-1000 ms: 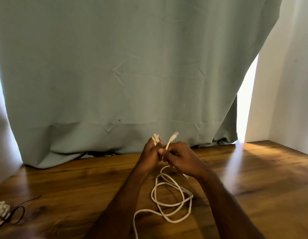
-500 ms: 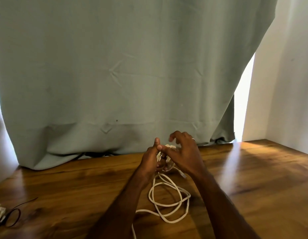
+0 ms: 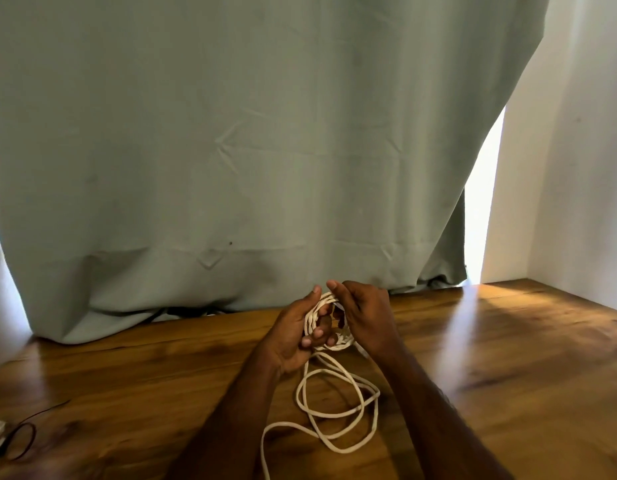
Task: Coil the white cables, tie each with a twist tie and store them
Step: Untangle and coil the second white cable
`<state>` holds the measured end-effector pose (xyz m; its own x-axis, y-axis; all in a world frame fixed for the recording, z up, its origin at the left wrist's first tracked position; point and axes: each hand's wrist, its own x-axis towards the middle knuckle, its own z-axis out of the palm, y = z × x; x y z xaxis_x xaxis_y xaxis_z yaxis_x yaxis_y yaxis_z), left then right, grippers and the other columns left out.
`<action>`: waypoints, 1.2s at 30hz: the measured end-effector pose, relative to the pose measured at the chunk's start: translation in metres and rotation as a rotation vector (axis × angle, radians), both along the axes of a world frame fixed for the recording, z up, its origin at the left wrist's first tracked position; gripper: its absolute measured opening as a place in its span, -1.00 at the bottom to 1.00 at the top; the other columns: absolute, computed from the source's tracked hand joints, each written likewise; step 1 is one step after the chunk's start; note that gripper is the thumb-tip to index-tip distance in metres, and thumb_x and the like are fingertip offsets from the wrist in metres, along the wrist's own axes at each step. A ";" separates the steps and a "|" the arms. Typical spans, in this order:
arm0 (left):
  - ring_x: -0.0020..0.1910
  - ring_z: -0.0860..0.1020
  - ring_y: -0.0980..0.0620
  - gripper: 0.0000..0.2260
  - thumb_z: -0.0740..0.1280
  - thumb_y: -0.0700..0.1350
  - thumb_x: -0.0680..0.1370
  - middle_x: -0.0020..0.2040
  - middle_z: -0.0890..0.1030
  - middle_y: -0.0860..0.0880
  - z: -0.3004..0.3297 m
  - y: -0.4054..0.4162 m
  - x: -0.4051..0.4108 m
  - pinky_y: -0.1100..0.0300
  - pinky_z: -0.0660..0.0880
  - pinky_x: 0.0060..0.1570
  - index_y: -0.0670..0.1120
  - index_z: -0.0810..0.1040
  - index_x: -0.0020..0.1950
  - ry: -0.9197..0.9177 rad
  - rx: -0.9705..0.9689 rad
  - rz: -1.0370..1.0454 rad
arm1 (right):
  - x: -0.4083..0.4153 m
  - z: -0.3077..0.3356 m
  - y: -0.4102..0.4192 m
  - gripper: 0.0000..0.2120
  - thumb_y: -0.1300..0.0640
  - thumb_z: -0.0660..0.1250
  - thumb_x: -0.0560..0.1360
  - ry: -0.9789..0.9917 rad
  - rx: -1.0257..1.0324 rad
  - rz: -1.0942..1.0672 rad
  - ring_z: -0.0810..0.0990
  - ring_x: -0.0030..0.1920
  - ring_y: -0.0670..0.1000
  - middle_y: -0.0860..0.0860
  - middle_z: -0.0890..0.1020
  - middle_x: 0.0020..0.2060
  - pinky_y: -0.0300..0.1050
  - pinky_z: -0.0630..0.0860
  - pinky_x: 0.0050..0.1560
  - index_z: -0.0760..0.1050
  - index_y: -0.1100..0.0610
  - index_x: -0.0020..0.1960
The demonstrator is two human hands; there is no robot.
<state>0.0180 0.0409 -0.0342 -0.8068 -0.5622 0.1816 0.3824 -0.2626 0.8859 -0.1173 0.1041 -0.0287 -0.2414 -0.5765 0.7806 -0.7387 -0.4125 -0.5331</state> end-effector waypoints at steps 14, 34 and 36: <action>-0.62 0.19 0.11 -0.55 0.25 0.20 0.57 -0.54 0.26 -0.01 -0.009 -0.001 -0.010 0.17 0.37 -0.39 -0.13 0.49 -0.33 -0.056 -0.087 0.157 | 0.012 -0.003 -0.012 -0.43 -0.13 0.10 0.69 -0.201 0.134 -0.226 0.46 -0.49 -0.04 0.00 0.46 -0.54 -0.10 0.36 -0.36 0.37 0.07 -0.45; -0.57 0.38 0.00 -0.57 0.36 0.15 0.53 -0.55 0.37 -0.06 -0.011 -0.001 -0.012 0.25 0.39 -0.50 -0.07 0.48 -0.45 0.011 -0.081 0.323 | 0.000 0.001 0.002 -0.38 -0.17 0.16 0.66 -0.521 0.398 0.385 0.62 -0.28 0.24 0.47 0.59 -0.20 -0.07 0.55 -0.25 0.57 0.41 -0.06; -0.56 0.47 0.01 -0.56 0.30 0.08 0.61 -0.48 0.50 -0.14 -0.009 0.001 -0.014 0.27 0.42 -0.51 -0.10 0.55 -0.42 -0.035 -0.071 0.355 | -0.001 -0.002 -0.001 -0.36 -0.22 0.17 0.64 -0.464 0.345 0.248 0.61 -0.31 0.26 0.42 0.61 -0.24 -0.01 0.54 -0.24 0.59 0.37 -0.12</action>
